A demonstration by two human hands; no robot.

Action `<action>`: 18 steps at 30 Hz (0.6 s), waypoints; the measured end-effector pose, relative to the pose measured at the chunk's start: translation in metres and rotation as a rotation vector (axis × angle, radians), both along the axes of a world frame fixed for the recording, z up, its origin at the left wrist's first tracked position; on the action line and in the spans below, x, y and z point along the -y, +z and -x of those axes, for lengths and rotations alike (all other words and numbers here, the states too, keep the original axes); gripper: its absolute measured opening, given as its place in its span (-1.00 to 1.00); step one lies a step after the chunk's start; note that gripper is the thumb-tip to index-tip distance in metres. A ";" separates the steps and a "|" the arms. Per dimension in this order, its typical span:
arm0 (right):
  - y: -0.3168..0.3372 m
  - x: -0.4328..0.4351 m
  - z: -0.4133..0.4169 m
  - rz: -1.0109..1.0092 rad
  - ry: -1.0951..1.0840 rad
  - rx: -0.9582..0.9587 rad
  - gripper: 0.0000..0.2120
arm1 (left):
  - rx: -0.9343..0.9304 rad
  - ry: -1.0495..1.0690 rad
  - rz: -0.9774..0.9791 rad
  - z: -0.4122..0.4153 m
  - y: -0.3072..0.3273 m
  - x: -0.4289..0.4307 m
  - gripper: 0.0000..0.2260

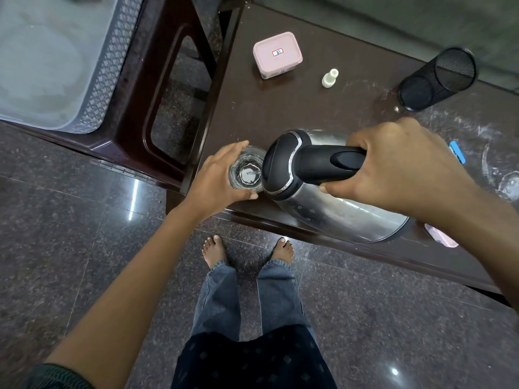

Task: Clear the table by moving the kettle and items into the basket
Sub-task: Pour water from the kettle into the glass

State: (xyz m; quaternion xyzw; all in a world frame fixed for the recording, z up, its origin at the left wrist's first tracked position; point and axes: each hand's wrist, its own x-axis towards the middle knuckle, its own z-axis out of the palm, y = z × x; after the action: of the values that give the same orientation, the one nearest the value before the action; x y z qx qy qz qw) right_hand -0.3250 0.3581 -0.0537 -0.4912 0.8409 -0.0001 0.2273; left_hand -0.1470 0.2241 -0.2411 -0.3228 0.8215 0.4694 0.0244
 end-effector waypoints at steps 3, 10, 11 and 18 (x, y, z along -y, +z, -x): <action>0.000 0.000 0.000 -0.006 0.012 0.000 -0.70 | 0.002 0.008 -0.013 0.000 -0.001 0.000 -0.09; 0.001 0.000 0.001 -0.019 0.016 0.005 -0.70 | 0.007 0.014 -0.011 0.000 -0.001 -0.001 -0.09; 0.001 0.000 0.001 -0.018 0.014 0.005 -0.70 | 0.009 0.013 -0.009 0.000 -0.001 -0.001 -0.09; 0.001 0.001 0.001 -0.016 0.011 0.008 -0.69 | 0.011 0.011 -0.004 0.000 0.000 -0.001 -0.09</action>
State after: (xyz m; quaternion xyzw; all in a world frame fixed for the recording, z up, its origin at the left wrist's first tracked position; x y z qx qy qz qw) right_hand -0.3260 0.3575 -0.0530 -0.4940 0.8372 0.0059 0.2346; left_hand -0.1468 0.2251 -0.2412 -0.3296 0.8187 0.4694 0.0269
